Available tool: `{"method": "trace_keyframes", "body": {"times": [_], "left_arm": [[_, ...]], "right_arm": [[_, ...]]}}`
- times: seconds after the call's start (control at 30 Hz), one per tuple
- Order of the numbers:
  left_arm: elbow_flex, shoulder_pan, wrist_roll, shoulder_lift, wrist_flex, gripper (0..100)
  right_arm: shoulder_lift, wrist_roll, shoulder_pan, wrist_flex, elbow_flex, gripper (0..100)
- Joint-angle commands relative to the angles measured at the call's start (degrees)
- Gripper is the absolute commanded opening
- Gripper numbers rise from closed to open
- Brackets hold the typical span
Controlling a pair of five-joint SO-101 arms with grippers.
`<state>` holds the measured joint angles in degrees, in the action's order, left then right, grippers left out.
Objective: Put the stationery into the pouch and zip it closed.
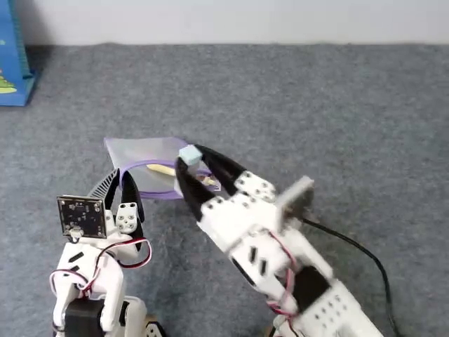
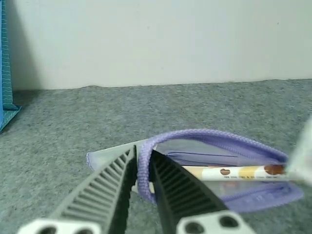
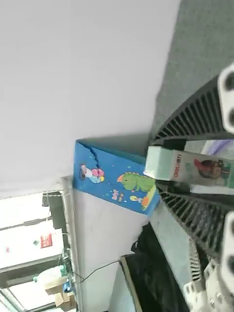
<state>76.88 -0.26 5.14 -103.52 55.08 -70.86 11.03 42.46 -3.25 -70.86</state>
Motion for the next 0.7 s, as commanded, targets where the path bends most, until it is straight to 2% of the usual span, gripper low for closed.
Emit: {"method": "trace_keyframes", "body": {"times": [0.0, 0.27, 0.47, 0.67], "left_arm": [[-0.5, -0.1, -0.3, -1.0, -1.1, 1], [-0.5, -0.1, -0.3, -1.0, -1.0, 1], [-0.5, -0.1, -0.2, -1.0, -1.0, 1], [-0.5, -0.1, -0.2, -1.0, -1.0, 1]], "right_arm": [[7.7, -0.4, 0.6, 10.9, -0.7, 0.8], [22.3, -0.4, 0.5, 25.1, -1.1, 0.8], [26.0, -0.5, 0.7, 26.5, -3.2, 1.2], [19.6, -4.5, 1.3, 26.3, -9.1, 13.8]]}}
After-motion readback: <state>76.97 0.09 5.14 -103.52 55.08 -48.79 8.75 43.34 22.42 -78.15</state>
